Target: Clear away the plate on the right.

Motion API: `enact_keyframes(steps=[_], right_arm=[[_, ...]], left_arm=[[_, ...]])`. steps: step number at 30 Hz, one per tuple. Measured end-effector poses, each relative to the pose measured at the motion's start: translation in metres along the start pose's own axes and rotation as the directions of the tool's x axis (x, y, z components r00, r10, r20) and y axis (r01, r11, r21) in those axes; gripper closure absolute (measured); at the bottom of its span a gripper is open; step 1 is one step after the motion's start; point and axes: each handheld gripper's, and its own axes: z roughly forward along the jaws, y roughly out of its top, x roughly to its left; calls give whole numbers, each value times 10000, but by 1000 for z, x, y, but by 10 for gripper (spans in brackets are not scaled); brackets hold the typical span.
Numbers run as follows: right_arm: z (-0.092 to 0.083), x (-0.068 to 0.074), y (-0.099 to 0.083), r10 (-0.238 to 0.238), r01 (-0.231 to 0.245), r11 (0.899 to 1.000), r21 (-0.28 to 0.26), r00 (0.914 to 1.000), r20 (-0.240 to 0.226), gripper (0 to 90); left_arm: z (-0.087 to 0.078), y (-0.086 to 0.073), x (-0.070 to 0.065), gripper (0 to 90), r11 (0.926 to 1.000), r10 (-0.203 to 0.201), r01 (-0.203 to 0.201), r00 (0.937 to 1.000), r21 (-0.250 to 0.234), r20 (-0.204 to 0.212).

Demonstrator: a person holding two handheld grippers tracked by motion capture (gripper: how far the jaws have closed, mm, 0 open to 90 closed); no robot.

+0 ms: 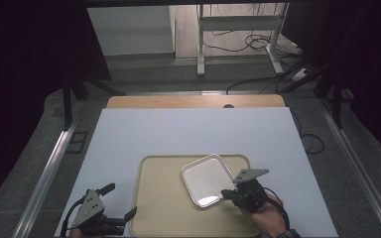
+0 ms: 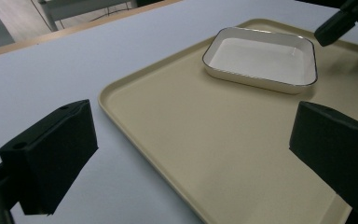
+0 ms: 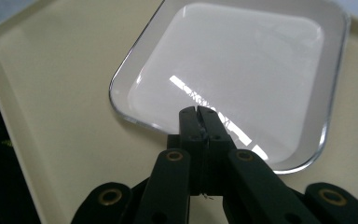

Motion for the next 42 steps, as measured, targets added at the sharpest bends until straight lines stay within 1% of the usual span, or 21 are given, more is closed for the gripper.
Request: enact_keyframes(steps=[3,8,12,17,20,26,27,32,42], right_arm=[[4,5,-5,-90,92,9995,304,9999,-80,897],[13,8,-9,-306,315,9962,807,9995,-121,897],[18,9,-9,-425,440,9945,953,9989,-183,897],[23,11,-5,-486,504,9947,894,9986,-224,897],[26,12,-3,-419,448,9958,796,9984,-377,896],[33,16,3,-559,600,9956,720,9968,-575,896],[35,17,4,-525,567,9957,727,9969,-586,896],[42,21,9,-807,850,9945,612,9943,-691,896],[54,26,17,-1146,1172,9925,360,9910,-690,895]], left_arm=[[0,0,0,2,10000,45,-45,10000,25,-7],[0,0,-1,2,9999,117,-117,9999,57,-15],[1,0,-1,2,9999,147,-147,9999,75,-19],[1,1,-2,3,9998,195,-195,9998,95,-34],[1,1,-2,3,9996,242,-241,9997,129,-34],[1,1,-3,3,9995,285,-285,9996,137,-37],[1,1,-3,3,9995,298,-297,9995,141,-39],[2,1,-3,4,9993,345,-345,9994,172,-47],[2,1,-3,3,9991,366,-365,9993,196,-42]])
